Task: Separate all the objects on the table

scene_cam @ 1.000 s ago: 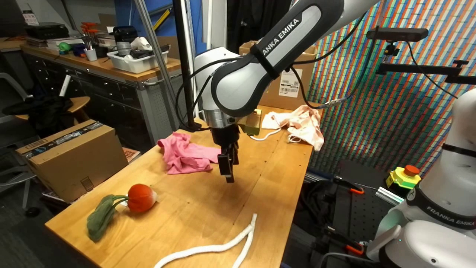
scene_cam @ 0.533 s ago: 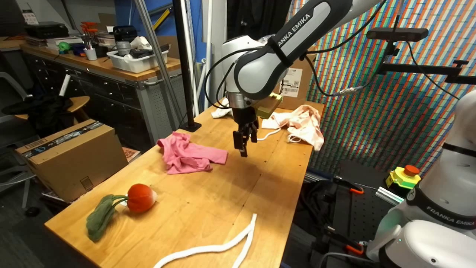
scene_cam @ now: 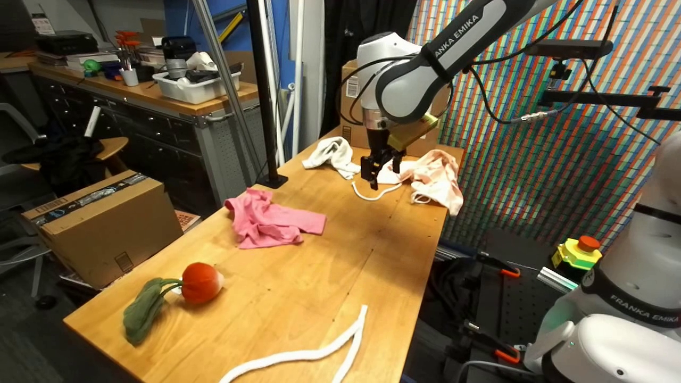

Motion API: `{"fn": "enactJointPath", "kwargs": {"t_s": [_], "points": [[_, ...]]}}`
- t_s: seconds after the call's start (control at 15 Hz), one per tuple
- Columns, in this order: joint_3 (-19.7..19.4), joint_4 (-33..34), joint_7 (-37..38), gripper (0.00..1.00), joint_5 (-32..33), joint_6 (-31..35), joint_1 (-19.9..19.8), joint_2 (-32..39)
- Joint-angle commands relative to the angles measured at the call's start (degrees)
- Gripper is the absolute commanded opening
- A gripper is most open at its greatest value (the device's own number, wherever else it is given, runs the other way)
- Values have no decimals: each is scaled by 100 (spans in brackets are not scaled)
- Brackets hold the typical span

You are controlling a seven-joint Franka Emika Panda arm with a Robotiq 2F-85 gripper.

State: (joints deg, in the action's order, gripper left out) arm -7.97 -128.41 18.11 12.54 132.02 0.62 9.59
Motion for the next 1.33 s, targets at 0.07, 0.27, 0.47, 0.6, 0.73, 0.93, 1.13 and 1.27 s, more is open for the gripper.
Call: {"fn": "enactJointPath", "kwargs": {"t_s": [0.07, 0.27, 0.47, 0.6, 0.73, 0.93, 1.13, 1.27], "points": [[-290, -251, 1555, 100, 1044, 0, -93, -261], [-458, -259, 2397, 100, 1615, -130, -176, -225], [-563, -264, 2879, 100, 1904, -301, -320, -202], [-583, -273, 2911, 100, 1851, -262, -442, -181], [-601, -288, 2796, 100, 1744, -118, -572, -175], [-669, -218, 2652, 100, 1752, 2, -772, -100], [-783, -148, 2521, 100, 1746, 195, -969, 8], [-874, -91, 2375, 100, 1697, 348, -1096, 112]]}}
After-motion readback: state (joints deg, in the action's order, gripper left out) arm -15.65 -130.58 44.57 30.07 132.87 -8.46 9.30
